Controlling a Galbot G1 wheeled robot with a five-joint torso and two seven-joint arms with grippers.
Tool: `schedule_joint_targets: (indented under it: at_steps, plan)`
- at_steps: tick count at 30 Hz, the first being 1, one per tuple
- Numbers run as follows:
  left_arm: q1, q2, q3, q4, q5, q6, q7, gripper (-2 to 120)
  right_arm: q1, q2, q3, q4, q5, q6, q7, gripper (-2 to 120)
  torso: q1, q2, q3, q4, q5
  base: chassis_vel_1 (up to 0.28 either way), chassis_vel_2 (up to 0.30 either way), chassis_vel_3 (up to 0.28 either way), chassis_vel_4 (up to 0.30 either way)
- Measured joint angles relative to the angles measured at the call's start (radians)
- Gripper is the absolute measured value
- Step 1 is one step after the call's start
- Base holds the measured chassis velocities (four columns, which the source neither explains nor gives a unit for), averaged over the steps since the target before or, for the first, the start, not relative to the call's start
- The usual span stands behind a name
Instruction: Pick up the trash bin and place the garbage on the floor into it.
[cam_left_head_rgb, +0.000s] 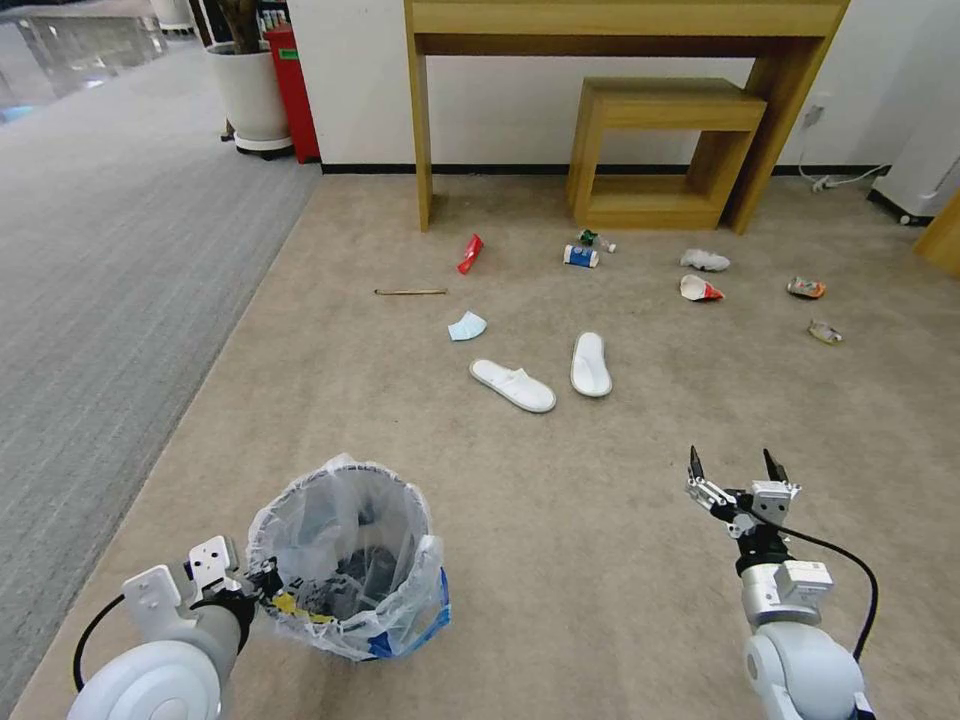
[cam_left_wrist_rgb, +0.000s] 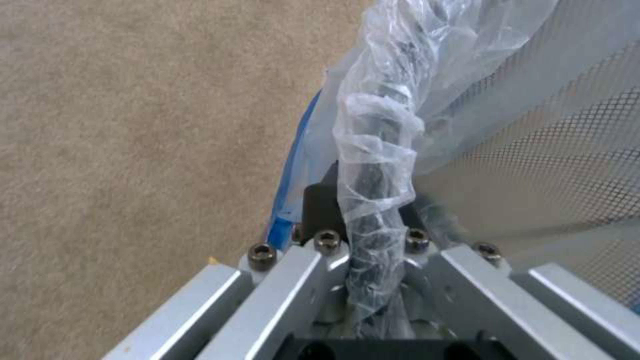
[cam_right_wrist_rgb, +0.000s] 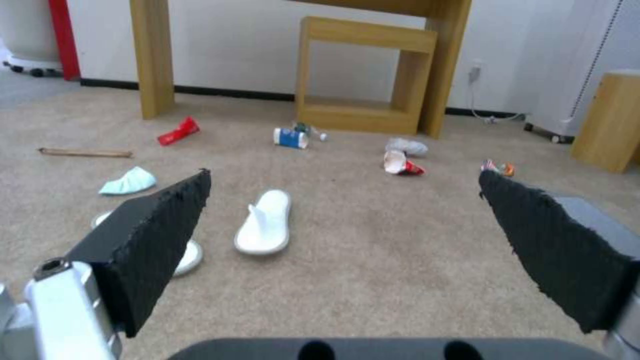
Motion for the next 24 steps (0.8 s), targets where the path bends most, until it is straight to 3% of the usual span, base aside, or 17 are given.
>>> schedule_joint_targets:
  at_steps: [24]
  plan:
    - [-0.005,-0.003,0.005,0.006,0.003,0.000,0.002,0,0.007,0.001,-0.005,-0.002,-0.004,-0.007,-0.005,100,0.000,0.000,0.000,0.0000,-0.0001,-0.081,0.082,0.081,-0.084]
